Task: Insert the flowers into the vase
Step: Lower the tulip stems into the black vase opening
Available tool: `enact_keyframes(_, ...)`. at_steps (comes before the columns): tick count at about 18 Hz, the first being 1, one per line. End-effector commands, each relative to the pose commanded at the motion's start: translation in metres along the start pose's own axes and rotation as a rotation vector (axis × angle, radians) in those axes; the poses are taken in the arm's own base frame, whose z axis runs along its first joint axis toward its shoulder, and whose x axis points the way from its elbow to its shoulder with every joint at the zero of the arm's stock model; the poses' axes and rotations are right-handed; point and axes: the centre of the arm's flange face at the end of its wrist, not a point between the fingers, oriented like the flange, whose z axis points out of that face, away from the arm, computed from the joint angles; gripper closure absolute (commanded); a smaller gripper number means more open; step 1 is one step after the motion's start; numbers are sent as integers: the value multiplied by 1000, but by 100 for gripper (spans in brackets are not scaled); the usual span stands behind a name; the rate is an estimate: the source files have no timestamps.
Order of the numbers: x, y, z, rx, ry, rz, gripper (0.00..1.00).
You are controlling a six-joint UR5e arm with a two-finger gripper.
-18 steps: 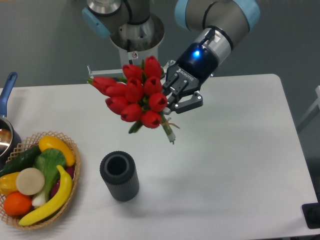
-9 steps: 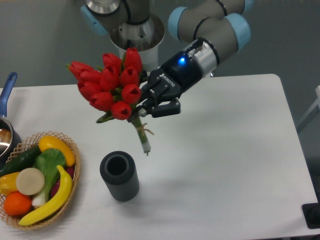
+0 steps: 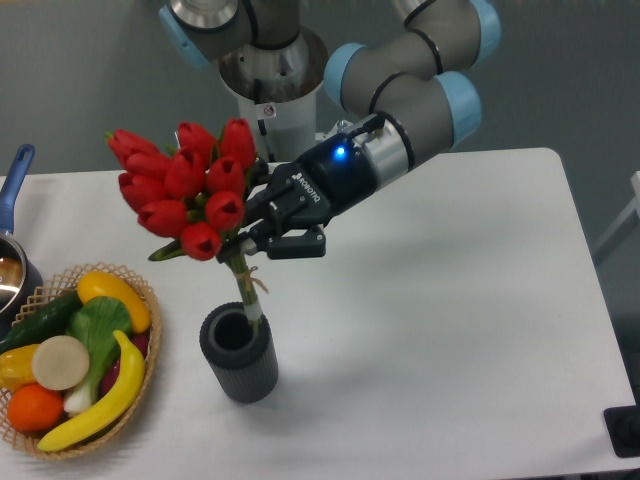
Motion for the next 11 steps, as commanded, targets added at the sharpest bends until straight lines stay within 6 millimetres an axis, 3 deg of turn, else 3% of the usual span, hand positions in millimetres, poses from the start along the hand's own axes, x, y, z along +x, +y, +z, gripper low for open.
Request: enact_keyframes(11, 1, 34, 4, 1, 8, -64, 74)
